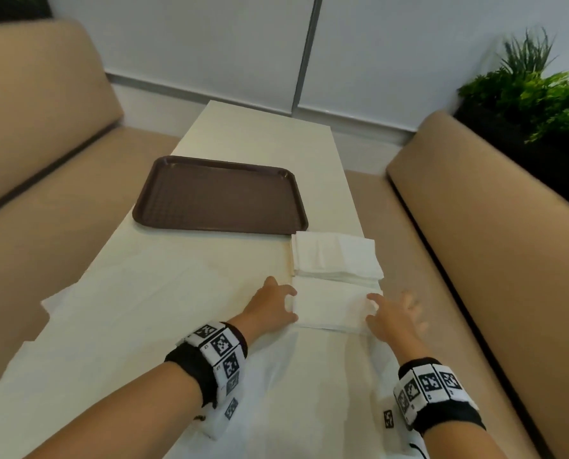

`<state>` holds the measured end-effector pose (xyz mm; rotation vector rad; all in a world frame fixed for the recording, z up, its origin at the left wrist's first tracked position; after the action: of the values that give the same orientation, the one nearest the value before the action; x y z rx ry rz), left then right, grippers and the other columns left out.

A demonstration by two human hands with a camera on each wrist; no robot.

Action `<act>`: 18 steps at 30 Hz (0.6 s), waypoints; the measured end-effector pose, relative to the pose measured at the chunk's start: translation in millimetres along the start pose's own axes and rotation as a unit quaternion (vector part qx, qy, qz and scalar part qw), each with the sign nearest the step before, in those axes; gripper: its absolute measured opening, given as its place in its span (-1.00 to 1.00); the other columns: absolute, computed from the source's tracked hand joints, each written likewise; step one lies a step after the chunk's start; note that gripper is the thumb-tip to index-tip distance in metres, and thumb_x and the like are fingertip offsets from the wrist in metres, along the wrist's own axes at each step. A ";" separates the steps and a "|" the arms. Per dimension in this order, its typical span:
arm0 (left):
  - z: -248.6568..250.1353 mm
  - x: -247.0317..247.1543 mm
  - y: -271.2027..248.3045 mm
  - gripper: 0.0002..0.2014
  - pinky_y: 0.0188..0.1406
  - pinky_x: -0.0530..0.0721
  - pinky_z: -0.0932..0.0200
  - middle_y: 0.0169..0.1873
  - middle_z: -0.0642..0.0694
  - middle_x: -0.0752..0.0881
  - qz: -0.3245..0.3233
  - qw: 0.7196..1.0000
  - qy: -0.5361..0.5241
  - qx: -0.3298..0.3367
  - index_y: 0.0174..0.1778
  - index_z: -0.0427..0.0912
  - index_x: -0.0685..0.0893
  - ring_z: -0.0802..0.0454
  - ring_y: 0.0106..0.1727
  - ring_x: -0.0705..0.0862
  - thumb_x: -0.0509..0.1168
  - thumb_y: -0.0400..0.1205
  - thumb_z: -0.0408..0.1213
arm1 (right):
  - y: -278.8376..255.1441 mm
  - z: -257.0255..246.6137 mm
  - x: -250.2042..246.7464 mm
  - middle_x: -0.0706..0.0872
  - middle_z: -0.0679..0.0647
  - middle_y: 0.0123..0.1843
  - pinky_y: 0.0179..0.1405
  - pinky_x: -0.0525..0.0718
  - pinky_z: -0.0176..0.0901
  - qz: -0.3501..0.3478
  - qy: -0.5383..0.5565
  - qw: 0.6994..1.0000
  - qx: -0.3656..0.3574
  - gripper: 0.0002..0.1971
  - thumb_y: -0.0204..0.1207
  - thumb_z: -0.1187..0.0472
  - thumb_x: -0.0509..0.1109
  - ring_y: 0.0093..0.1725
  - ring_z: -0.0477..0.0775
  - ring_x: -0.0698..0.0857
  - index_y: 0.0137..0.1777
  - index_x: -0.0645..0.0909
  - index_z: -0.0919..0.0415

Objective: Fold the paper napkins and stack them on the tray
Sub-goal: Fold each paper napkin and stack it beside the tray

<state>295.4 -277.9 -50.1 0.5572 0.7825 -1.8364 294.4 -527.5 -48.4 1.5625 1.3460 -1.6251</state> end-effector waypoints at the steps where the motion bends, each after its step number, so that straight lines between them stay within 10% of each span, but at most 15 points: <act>1: -4.7 -11.4 -18.6 -0.58 0.10 0.54 0.22 0.15 -0.06 0.47 -0.009 0.999 -0.031 0.014 0.38 -0.03 0.54 0.03 0.04 0.55 0.37 0.59 -0.13 | -4.9 -8.8 -5.4 0.34 0.16 0.51 0.45 0.30 0.34 0.002 -0.002 1.000 -0.015 -0.46 0.45 0.01 0.20 0.51 0.31 0.20 0.44 0.29 -0.38; 5: -50.2 -55.3 -113.0 -0.80 -0.05 0.57 0.31 -0.04 0.13 0.65 -0.017 0.991 -0.128 0.021 0.15 0.16 0.66 0.16 -0.13 0.59 0.34 0.61 -0.07 | -70.1 -91.7 -25.7 0.20 0.07 0.57 0.46 0.23 0.25 0.048 -0.009 0.982 -0.183 -0.54 0.57 -0.05 0.32 0.56 0.23 0.16 0.47 0.36 -0.26; 11: -162.0 -97.9 -258.5 -0.78 -0.24 0.55 0.46 -0.14 0.14 0.68 0.146 0.959 -0.224 -0.094 -0.03 0.34 0.71 0.22 -0.28 0.64 0.31 0.64 -0.17 | -178.8 -215.1 41.9 0.48 -0.03 0.41 0.45 0.38 0.07 -0.168 -0.012 0.881 -0.443 -0.60 0.59 -0.04 0.33 0.45 0.07 0.38 0.42 0.47 -0.11; 18: -234.5 -96.3 -362.5 -0.82 -0.29 0.48 0.22 -0.11 -0.20 0.64 0.272 0.894 -0.293 -0.203 0.05 -0.01 0.73 0.03 -0.26 0.63 0.29 0.64 -0.35 | -239.5 -287.4 112.8 0.35 0.07 0.50 0.42 0.39 0.09 -0.191 -0.097 0.857 -0.468 -0.17 0.40 -0.19 0.49 0.49 0.16 0.31 0.58 0.26 0.12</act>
<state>0.5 51.7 -50.0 -0.0673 0.4993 -1.1677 186.5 -152.1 -38.8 0.5531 1.9795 -0.9662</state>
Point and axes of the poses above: each hand's wrist, its own y-axis towards the middle knuckle, its own x-axis out of the palm, z = x × y, the point moved 5 cm from there along y, towards the middle knuckle
